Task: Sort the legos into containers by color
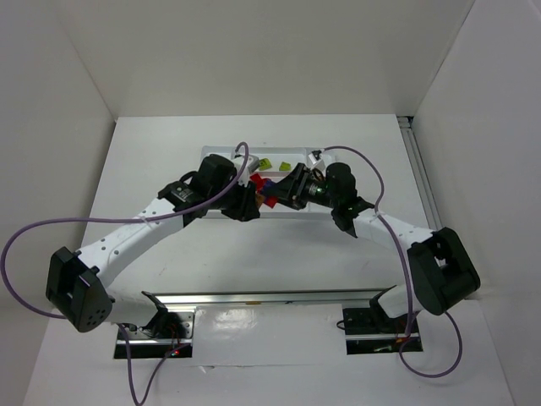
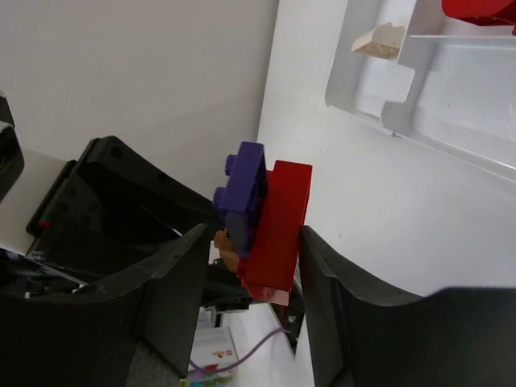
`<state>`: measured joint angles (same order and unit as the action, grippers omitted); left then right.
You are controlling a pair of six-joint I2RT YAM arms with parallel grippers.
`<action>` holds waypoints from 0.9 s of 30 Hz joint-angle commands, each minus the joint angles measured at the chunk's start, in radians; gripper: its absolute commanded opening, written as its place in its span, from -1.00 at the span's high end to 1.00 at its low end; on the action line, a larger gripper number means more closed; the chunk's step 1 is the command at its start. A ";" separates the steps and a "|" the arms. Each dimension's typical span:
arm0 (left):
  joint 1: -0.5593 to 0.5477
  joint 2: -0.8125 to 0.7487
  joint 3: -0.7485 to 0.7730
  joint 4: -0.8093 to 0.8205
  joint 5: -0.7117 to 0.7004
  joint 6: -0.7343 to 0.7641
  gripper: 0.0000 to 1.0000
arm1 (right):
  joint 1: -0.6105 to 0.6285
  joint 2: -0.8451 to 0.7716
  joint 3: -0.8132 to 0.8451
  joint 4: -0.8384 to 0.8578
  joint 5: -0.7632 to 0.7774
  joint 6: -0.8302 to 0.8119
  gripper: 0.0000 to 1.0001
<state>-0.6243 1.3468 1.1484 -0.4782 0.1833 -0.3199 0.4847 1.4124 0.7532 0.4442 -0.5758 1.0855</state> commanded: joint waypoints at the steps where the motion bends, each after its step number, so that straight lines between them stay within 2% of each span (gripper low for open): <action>1: -0.003 -0.012 -0.019 0.044 0.010 -0.007 1.00 | 0.008 -0.007 -0.035 0.181 -0.008 0.106 -0.08; 7: -0.012 -0.031 -0.029 0.044 0.010 -0.007 1.00 | 0.028 0.037 -0.045 0.254 0.001 0.154 0.19; 8: -0.012 -0.031 -0.029 0.044 0.010 -0.007 1.00 | 0.028 0.037 -0.045 0.236 0.001 0.154 0.32; 13: -0.012 -0.040 -0.038 0.044 -0.019 -0.007 1.00 | 0.048 0.005 -0.011 0.082 0.105 0.082 0.64; 19: -0.012 -0.058 -0.027 0.044 -0.028 -0.007 1.00 | 0.086 -0.041 0.028 -0.169 0.287 -0.048 0.73; 27: -0.003 -0.038 -0.009 0.062 -0.028 -0.007 1.00 | 0.086 -0.052 0.009 -0.222 0.364 -0.076 0.75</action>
<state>-0.6315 1.3212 1.1061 -0.4507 0.1505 -0.3210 0.5671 1.4002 0.7403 0.2703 -0.2832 1.0477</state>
